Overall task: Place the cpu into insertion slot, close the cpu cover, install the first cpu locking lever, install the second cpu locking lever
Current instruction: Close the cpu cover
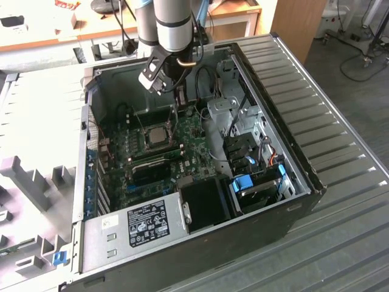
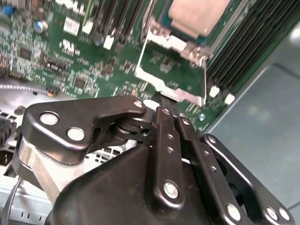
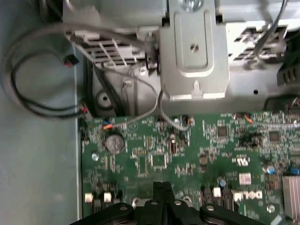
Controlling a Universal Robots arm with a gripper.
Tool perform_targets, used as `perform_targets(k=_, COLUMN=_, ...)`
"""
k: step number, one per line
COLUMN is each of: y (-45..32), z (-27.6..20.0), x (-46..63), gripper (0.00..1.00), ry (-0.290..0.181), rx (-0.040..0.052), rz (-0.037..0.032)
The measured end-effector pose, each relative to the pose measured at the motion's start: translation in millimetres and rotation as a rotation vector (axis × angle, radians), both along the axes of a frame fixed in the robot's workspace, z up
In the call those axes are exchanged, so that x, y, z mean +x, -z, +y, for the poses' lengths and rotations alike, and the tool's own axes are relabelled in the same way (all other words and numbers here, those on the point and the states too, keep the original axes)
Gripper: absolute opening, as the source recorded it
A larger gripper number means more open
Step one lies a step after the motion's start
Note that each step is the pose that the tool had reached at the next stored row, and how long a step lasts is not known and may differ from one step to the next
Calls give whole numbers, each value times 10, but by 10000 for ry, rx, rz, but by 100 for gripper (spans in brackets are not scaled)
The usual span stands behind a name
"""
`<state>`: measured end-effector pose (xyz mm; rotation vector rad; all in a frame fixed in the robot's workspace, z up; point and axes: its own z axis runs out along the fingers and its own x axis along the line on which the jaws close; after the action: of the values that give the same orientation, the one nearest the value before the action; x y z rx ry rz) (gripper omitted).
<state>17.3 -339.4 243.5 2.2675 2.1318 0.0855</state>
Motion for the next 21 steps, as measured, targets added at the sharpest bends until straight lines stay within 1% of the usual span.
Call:
perform_targets(k=3, y=4, z=0, x=-86, gripper=10, ry=-19, rx=1, rz=0)
perform_targets(k=6, y=14, z=1, x=-138, gripper=10, ry=-30, rx=4, rz=-1)
perform_targets(k=17, y=56, z=0, x=-213, gripper=10, ry=-32, rx=3, rz=0)
perform_targets(k=21, y=73, z=0, x=-260, gripper=10, ry=-31, rx=2, rz=0)
